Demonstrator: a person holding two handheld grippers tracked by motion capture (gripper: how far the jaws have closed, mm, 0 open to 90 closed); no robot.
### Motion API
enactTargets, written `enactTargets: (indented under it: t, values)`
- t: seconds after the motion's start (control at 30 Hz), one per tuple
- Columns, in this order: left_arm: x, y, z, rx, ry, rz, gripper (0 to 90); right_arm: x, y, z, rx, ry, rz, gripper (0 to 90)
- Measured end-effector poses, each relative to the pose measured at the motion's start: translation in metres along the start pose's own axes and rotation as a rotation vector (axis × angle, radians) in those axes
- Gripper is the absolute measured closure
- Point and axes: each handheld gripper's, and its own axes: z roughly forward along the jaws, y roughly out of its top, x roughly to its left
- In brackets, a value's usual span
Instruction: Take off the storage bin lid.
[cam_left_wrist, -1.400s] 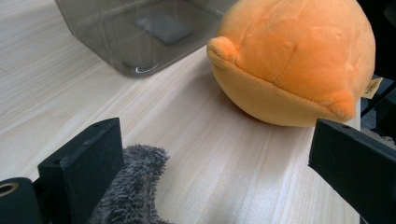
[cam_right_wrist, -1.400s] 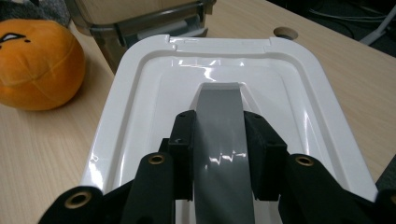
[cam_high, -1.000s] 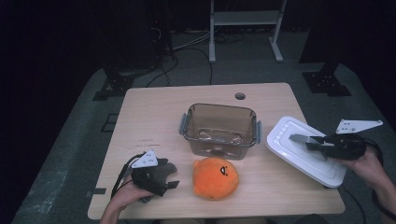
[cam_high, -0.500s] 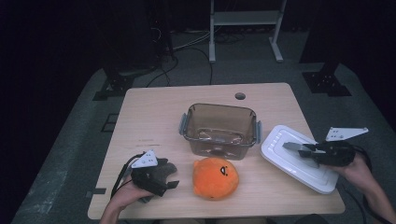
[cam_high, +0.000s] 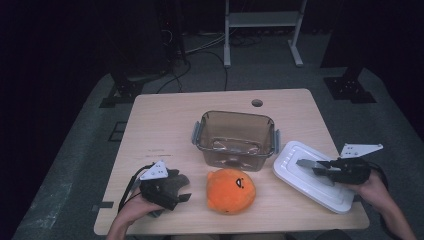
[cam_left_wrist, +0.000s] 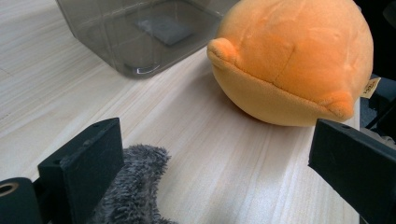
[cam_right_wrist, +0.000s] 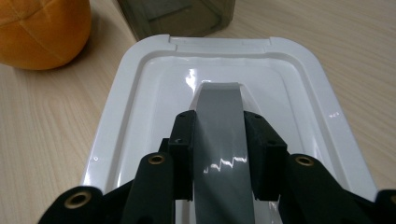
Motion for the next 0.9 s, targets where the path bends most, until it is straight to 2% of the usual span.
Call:
enactTargets:
  t: [0.9]
  values:
    - [-0.001, 0.001, 0.000, 0.002, -0.003, 0.002, 2.4, 0.008, -0.019, 0.011, -0.019, -0.013, 0.023, 65.3]
